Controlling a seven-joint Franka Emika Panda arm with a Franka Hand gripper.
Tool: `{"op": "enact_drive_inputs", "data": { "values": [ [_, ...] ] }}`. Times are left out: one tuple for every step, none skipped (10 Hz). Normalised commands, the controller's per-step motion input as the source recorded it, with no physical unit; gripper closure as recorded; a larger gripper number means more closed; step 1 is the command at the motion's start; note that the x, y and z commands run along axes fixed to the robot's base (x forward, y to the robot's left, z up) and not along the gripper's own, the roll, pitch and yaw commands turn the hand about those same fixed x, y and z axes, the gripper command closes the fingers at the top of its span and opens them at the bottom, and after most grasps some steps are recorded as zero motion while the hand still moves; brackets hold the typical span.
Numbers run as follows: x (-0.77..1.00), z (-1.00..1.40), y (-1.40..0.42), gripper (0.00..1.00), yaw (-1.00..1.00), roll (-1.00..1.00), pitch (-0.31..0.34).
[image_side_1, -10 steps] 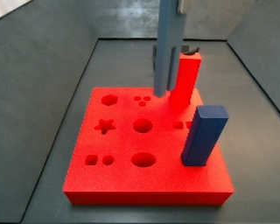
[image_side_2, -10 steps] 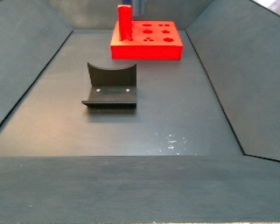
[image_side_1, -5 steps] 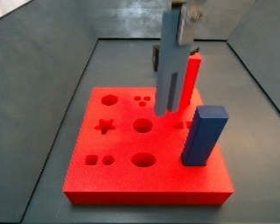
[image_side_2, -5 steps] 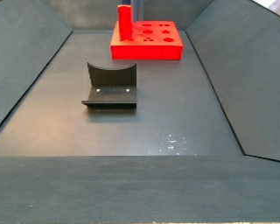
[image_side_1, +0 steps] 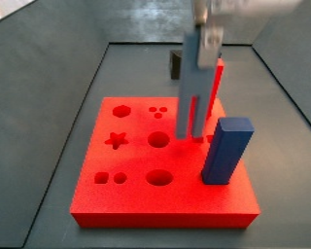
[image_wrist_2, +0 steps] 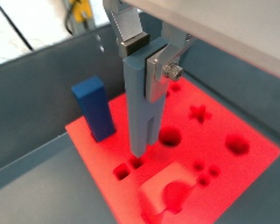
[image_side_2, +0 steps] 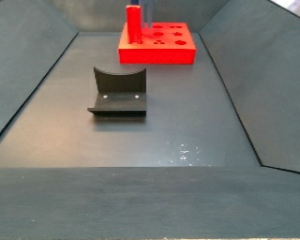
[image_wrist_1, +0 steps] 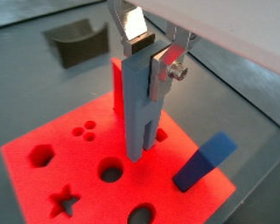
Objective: Pick up the double-square object. Move up. Move to above the board. Insert the double-square object.
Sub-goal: Insert the double-square object.
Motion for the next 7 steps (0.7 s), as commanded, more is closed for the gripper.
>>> {"op": "enact_drive_inputs", "data": {
  "values": [
    [0.82, -0.42, -0.02, 1.00, -0.36, 0.23, -0.079],
    [0.81, -0.13, 0.00, 1.00, -0.31, 0.37, -0.076],
    [0.63, -0.06, 0.00, 1.00, -0.35, 0.45, -0.021],
    [0.59, 0.00, 0.00, 1.00, -0.37, 0.42, 0.000],
    [0.20, -0.25, -0.12, 1.00, -0.36, 0.24, 0.000],
    [0.08, -0.36, -0.10, 1.00, -0.36, 0.03, 0.000],
    [0.00, -0.27, -0.17, 1.00, -0.34, 0.00, 0.030]
  ]
}}
